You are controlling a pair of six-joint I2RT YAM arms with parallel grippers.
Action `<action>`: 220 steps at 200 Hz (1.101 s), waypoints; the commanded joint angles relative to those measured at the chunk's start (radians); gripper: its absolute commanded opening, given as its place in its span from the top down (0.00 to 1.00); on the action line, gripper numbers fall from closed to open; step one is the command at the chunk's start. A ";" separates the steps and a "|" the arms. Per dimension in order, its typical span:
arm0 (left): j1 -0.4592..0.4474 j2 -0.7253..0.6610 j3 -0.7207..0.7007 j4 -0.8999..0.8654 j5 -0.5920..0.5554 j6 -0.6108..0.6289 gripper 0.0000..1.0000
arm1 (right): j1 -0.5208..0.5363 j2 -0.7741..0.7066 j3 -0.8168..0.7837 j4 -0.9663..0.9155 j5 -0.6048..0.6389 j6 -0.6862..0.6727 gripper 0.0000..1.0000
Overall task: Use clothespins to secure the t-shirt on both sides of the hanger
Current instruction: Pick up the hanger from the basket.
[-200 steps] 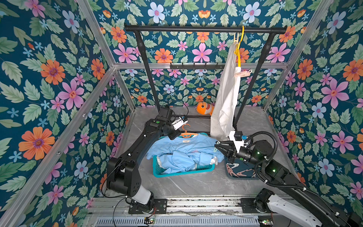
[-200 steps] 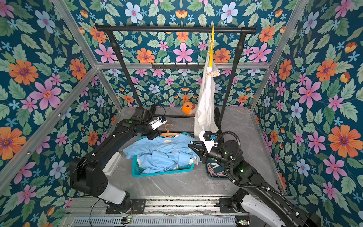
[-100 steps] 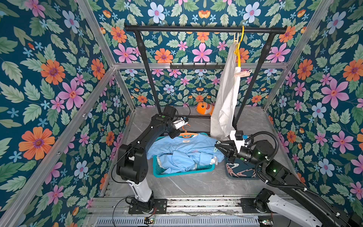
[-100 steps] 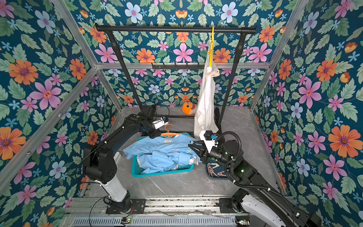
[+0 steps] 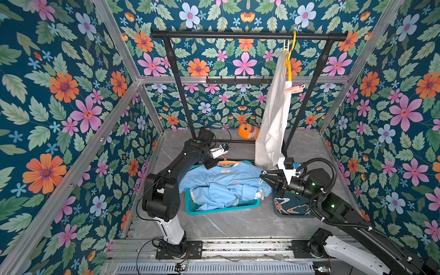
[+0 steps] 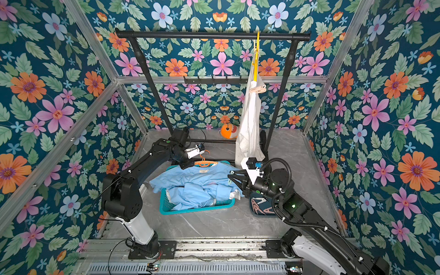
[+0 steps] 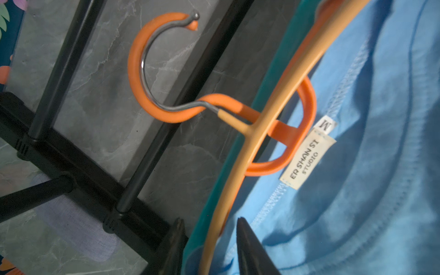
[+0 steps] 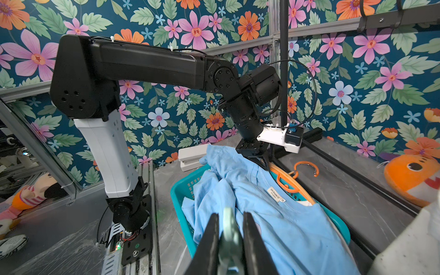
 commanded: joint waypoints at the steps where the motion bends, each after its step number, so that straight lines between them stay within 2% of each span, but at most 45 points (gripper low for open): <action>1: 0.000 0.010 0.009 -0.009 -0.016 0.015 0.64 | 0.001 0.003 0.011 0.026 -0.011 0.007 1.00; 87: 0.000 -0.019 0.002 0.012 0.007 0.018 0.78 | 0.001 -0.002 0.004 0.029 -0.011 0.008 1.00; 167: 0.000 -0.010 -0.003 0.016 0.009 0.013 0.78 | 0.000 -0.004 0.003 0.027 -0.009 0.006 1.00; 187: -0.001 -0.008 -0.003 0.016 0.013 0.011 0.82 | 0.001 -0.006 0.003 0.023 -0.010 0.007 1.00; 202: 0.000 -0.007 -0.007 0.019 0.015 0.014 0.89 | 0.001 -0.010 0.004 0.021 -0.008 0.007 1.00; 220: -0.001 -0.007 -0.006 0.020 0.015 0.014 0.93 | 0.001 -0.015 0.006 0.016 -0.007 0.006 1.00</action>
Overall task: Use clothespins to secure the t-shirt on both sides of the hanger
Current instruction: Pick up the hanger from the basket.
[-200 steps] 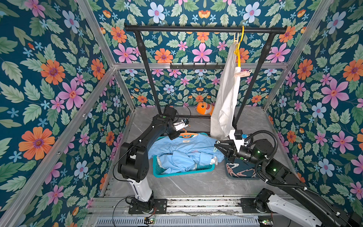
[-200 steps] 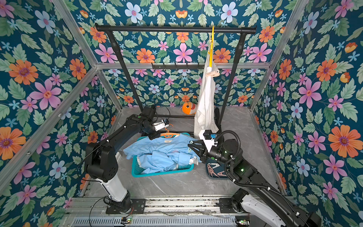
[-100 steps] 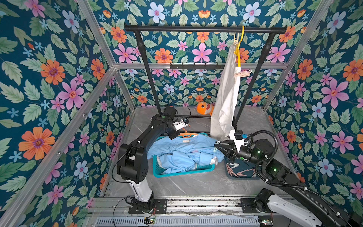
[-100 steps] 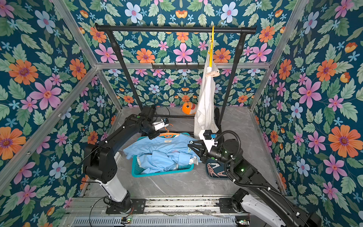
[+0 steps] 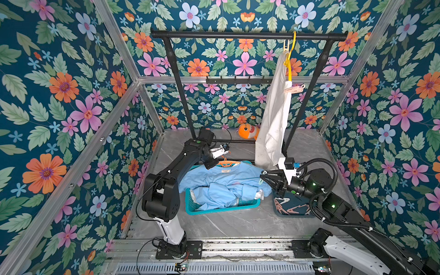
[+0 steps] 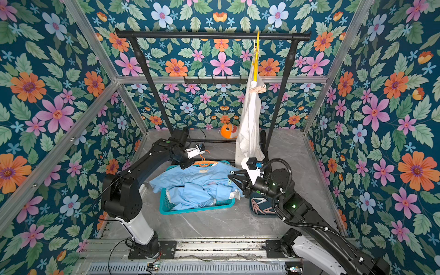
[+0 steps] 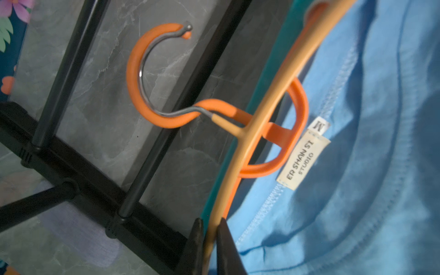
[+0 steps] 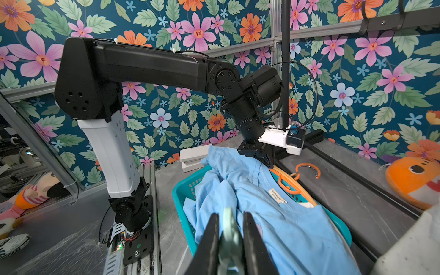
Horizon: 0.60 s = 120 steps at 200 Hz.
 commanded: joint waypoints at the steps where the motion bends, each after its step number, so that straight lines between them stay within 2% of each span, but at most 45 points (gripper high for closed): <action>1: 0.002 0.003 0.001 0.014 0.003 -0.015 0.93 | 0.001 -0.006 0.004 0.017 0.000 0.007 1.00; 58: 0.001 -0.046 0.005 0.021 0.003 -0.016 1.00 | 0.001 -0.011 0.009 0.010 0.008 0.002 1.00; 120: -0.036 -0.228 -0.073 0.074 -0.064 0.009 1.00 | 0.001 0.013 0.028 0.023 -0.001 -0.003 1.00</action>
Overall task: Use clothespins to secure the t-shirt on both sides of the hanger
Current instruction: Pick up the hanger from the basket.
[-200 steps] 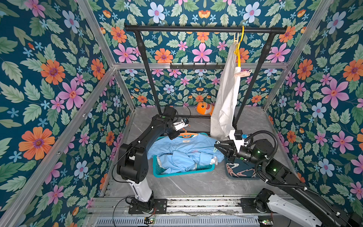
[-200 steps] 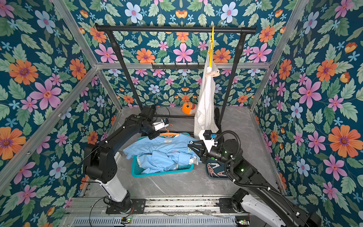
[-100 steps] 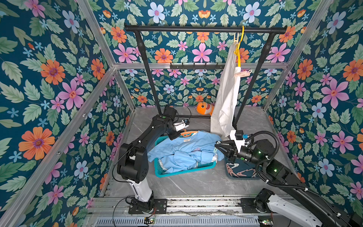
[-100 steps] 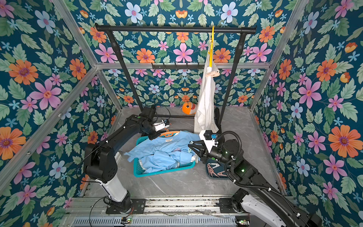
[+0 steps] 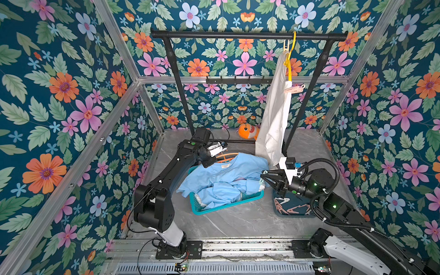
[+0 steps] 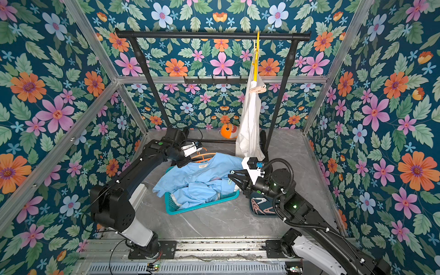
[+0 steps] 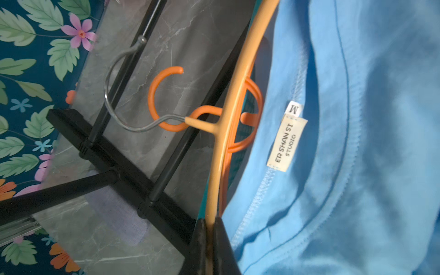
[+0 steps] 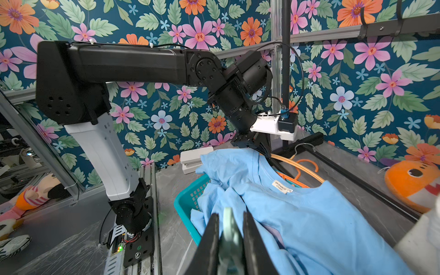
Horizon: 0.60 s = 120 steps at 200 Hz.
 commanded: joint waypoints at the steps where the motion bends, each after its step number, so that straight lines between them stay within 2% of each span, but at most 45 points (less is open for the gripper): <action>1: -0.023 -0.066 -0.033 0.046 -0.035 0.015 1.00 | 0.001 0.011 0.013 0.031 -0.001 -0.003 1.00; 38: -0.051 -0.234 -0.147 0.171 -0.099 0.049 1.00 | 0.001 0.045 0.033 0.089 -0.019 0.015 1.00; 76: -0.064 -0.442 -0.349 0.421 -0.137 0.092 1.00 | 0.001 0.100 0.094 0.114 -0.026 -0.003 1.00; 97: -0.065 -0.551 -0.458 0.539 -0.135 0.123 1.00 | 0.000 0.129 0.141 0.116 -0.024 -0.025 1.00; 120: -0.067 -0.640 -0.512 0.622 -0.108 0.123 1.00 | 0.001 0.163 0.192 0.104 -0.032 -0.050 1.00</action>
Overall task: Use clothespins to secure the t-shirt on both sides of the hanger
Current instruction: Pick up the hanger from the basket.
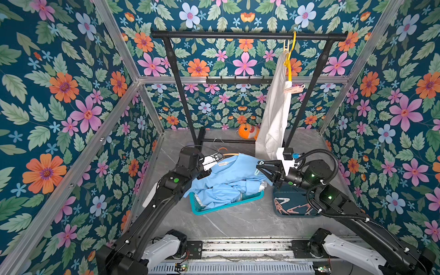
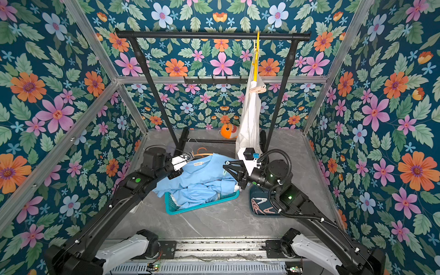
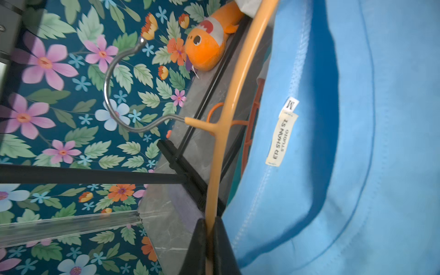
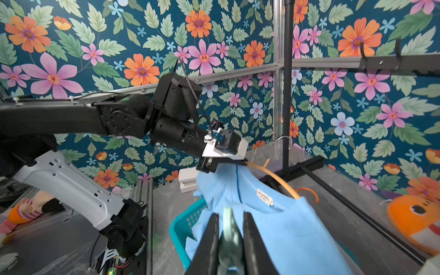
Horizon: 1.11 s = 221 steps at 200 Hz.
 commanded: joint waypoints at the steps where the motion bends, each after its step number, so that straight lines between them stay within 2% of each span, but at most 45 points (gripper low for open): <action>1: -0.001 -0.072 -0.036 0.204 0.016 0.012 1.00 | 0.001 0.025 0.043 0.033 -0.020 -0.036 1.00; 72: -0.001 -0.238 -0.148 0.387 0.143 -0.003 1.00 | 0.000 0.112 0.198 -0.017 0.015 -0.060 1.00; 114: -0.001 -0.297 -0.185 0.444 0.176 0.003 1.00 | 0.000 0.141 0.257 -0.082 0.048 -0.077 1.00; 162: -0.001 -0.313 -0.182 0.450 0.199 0.011 1.00 | -0.001 0.148 0.280 -0.126 0.080 -0.072 1.00; 221: -0.001 -0.314 -0.168 0.461 0.209 0.003 1.00 | 0.000 0.121 0.275 -0.149 0.035 -0.056 1.00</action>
